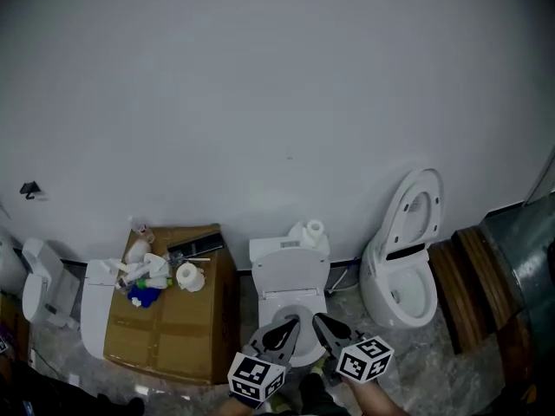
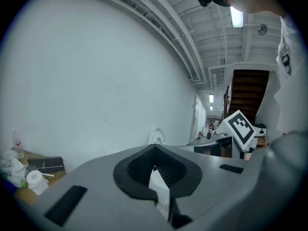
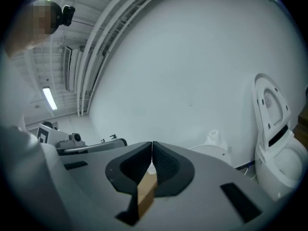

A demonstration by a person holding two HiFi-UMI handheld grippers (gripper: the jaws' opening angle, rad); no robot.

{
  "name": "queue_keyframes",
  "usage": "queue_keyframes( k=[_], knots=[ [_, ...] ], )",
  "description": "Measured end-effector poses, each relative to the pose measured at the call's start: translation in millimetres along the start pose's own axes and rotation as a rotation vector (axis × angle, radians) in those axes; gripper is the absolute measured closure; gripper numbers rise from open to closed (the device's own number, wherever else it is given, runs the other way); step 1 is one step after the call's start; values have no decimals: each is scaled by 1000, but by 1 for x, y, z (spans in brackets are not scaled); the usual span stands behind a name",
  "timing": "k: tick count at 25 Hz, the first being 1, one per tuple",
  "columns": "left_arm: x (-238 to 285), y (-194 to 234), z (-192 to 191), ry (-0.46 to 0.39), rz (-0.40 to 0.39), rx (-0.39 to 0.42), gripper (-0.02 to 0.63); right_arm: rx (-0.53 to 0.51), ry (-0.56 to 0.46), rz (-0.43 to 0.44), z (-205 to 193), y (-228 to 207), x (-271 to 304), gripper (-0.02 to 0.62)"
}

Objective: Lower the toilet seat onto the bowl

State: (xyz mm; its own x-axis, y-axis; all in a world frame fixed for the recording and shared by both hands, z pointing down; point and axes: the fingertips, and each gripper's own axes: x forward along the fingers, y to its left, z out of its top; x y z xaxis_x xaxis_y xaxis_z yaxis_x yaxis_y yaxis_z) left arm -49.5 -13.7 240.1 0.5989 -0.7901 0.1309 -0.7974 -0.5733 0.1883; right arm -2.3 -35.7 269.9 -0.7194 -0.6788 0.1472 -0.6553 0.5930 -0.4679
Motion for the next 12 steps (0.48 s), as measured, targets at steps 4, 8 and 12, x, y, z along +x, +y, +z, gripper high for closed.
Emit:
queue_keyframes(
  k=[4,8,12],
  knots=[
    [-2,-8,22,-30,-8,12,597,-74,-27,8,26,16,-6,575],
    [-4,-13,36,-47,-12,23,597,-132,-22,8,35,26,-6,577],
    [-2,-11,45,-66,-7,30,597,-188,-17,2,43,27,-2,578]
  ],
)
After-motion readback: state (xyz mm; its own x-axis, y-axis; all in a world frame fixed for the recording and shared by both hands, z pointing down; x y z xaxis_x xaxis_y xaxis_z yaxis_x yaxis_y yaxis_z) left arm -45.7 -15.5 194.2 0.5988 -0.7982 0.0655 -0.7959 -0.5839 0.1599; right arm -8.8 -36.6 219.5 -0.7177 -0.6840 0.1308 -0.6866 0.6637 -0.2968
